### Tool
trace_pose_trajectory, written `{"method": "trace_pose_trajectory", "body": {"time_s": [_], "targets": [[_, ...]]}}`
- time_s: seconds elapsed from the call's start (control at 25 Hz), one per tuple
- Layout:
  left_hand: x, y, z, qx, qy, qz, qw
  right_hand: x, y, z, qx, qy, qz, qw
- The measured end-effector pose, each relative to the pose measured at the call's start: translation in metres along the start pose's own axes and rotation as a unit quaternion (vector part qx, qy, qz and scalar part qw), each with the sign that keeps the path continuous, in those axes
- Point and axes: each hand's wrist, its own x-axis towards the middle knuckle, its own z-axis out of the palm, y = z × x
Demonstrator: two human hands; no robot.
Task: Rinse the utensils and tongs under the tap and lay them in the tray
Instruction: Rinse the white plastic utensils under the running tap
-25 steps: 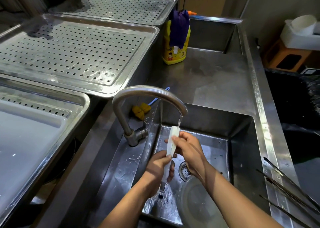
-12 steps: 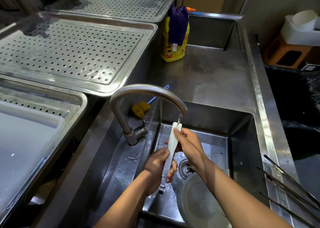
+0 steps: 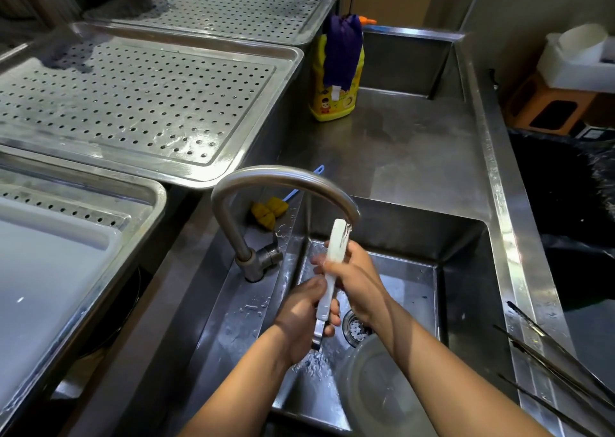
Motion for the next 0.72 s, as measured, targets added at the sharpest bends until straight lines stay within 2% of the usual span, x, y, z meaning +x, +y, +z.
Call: {"method": "trace_pose_trajectory", "body": {"time_s": [0.08, 0.12, 0.2, 0.24, 0.36, 0.4, 0.56, 0.6, 0.72], "targets": [[0.001, 0.005, -0.002, -0.011, 0.001, 0.013, 1.0, -0.011, 0.008, 0.0, 0.014, -0.073, -0.009, 0.997], [0.002, 0.006, -0.002, -0.007, 0.006, 0.014, 1.0, -0.008, 0.007, 0.0, 0.003, -0.076, -0.004, 0.997], [0.003, 0.004, -0.001, 0.031, 0.043, 0.004, 0.999, 0.003, -0.004, 0.0, -0.017, -0.02, 0.018, 1.0], [0.002, 0.002, -0.001, 0.056, 0.066, 0.0, 0.996, 0.007, -0.009, 0.0, 0.009, 0.008, 0.03, 0.999], [0.0, -0.005, 0.001, 0.091, 0.103, 0.007, 0.99, 0.007, -0.003, 0.011, 0.203, 0.009, 0.039, 0.978], [-0.001, -0.007, 0.001, 0.09, 0.112, 0.008, 0.99, 0.002, 0.005, 0.015, 0.235, 0.008, 0.042, 0.971], [-0.005, -0.025, 0.006, 0.101, 0.109, -0.017, 0.989, 0.004, 0.005, 0.014, 0.158, 0.042, 0.098, 0.982], [-0.007, -0.028, 0.006, 0.109, 0.096, -0.013, 0.989, 0.008, -0.004, 0.013, 0.168, 0.046, 0.103, 0.979], [-0.005, -0.031, 0.002, 0.182, 0.083, 0.067, 0.977, 0.018, -0.027, 0.013, 0.235, 0.087, 0.071, 0.966]]}}
